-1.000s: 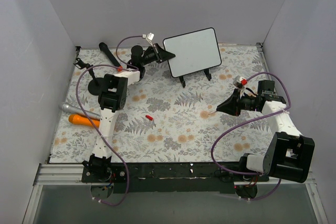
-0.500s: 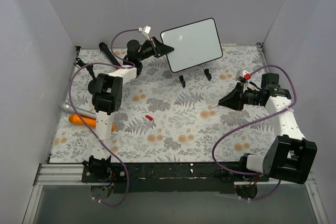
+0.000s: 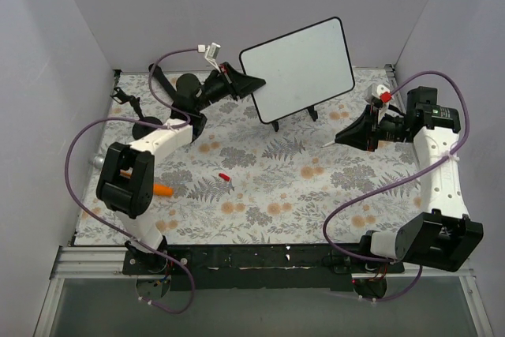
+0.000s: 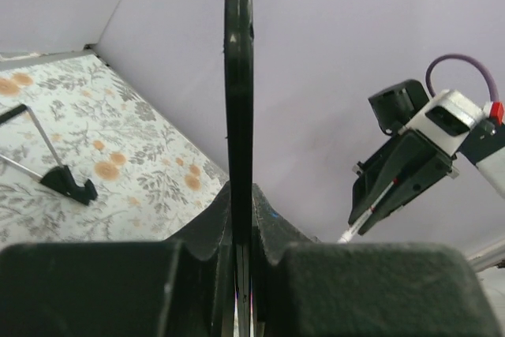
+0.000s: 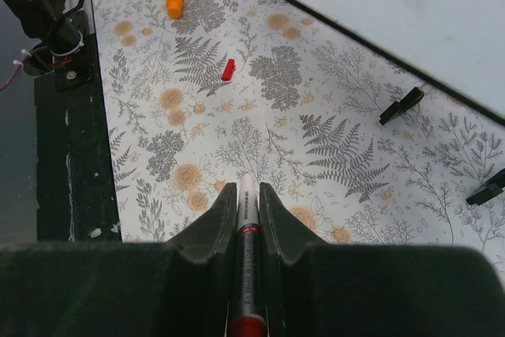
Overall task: Write a sentence on the whiteboard
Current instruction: Pick up the whiteboard from the whiteboard stand, then write a sentence on the whiteboard.
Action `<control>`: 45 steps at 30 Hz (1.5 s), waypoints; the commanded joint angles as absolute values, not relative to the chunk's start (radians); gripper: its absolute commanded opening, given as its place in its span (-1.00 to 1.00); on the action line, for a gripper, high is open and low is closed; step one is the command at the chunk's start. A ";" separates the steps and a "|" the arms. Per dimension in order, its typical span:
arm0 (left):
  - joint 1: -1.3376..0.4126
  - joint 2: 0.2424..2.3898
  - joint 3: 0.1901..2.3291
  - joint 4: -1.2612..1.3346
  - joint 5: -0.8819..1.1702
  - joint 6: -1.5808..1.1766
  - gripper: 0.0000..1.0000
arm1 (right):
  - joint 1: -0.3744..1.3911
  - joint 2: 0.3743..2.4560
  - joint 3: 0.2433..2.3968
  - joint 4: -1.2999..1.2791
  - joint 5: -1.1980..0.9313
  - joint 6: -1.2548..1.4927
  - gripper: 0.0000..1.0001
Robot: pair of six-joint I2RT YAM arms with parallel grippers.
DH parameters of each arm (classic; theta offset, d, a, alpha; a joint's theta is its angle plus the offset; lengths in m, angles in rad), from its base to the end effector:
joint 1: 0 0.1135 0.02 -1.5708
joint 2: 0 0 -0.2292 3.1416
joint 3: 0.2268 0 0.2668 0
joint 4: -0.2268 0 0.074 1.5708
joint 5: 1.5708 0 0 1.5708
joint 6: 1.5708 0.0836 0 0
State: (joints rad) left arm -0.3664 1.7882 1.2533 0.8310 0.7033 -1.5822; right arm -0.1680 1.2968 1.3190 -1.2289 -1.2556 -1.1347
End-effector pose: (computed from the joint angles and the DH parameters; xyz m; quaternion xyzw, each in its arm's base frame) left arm 0.4058 -0.2136 0.2966 -0.0918 0.6167 -0.7393 0.2543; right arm 0.2619 0.0362 0.3065 -0.4641 0.6553 0.3706 0.4667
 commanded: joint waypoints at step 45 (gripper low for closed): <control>-0.798 1.546 0.482 1.198 0.236 -1.463 -1.00 | 0.299 1.094 1.336 -0.729 -0.986 -0.683 -0.97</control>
State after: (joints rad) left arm -0.7895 1.5936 0.4988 1.0813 0.2428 -1.4796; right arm 0.2951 1.1385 1.3006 -0.6926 -0.9470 -0.6064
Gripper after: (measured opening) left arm 0.045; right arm 0.183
